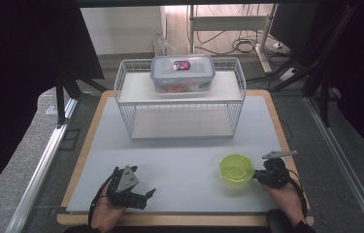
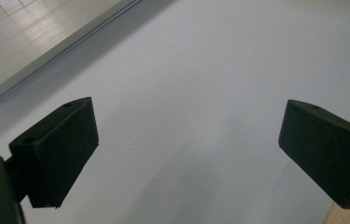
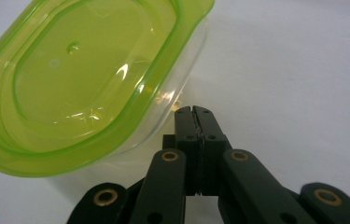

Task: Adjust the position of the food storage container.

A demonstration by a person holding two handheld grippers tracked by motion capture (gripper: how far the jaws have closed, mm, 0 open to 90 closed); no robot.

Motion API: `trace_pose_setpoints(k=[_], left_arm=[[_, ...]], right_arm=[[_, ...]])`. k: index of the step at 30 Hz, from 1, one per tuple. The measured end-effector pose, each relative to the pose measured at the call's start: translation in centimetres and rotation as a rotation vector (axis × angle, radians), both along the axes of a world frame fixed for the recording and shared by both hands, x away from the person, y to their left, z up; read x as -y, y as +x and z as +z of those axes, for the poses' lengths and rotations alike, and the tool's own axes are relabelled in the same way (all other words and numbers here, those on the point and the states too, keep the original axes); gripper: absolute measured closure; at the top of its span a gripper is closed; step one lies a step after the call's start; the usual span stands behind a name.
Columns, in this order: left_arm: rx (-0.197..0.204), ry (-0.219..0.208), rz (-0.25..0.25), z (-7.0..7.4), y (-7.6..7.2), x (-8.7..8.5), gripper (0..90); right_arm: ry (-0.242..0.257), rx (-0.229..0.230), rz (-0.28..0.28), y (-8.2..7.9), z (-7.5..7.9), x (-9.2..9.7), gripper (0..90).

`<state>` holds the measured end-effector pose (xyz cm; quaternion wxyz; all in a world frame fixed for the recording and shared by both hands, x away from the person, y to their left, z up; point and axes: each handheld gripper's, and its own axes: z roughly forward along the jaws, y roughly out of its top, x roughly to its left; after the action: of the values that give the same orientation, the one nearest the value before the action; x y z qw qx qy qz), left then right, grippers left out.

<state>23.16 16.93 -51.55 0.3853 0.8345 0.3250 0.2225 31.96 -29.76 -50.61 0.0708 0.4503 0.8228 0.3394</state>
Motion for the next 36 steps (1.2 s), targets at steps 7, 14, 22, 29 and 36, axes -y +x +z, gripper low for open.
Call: trace_pose_setpoints(k=[7, 14, 22, 29, 36], left_arm=[[0.001, 0.003, -0.002, 0.0, 0.0, 0.0, 4.6], [0.001, 0.008, -0.005, 0.1, 0.0, 0.0, 4.6], [0.002, 0.008, -0.004, 0.1, 0.0, 0.0, 4.6], [0.006, 0.013, -0.006, 0.1, 0.0, 0.0, 4.6], [0.002, 0.014, -0.007, 0.1, 0.0, 0.0, 4.6]], right_arm=[[0.033, -0.028, 0.065, 0.2, -0.2, -2.4, 89.9], [0.028, -0.041, 0.147, 0.2, -0.5, -5.7, 89.8], [0.026, -0.04, 0.185, 0.4, -0.8, -7.5, 89.7], [0.024, -0.035, 0.202, 0.8, -1.0, -8.8, 89.6], [0.029, -0.034, 0.217, 1.5, -1.1, -10.1, 89.6]])
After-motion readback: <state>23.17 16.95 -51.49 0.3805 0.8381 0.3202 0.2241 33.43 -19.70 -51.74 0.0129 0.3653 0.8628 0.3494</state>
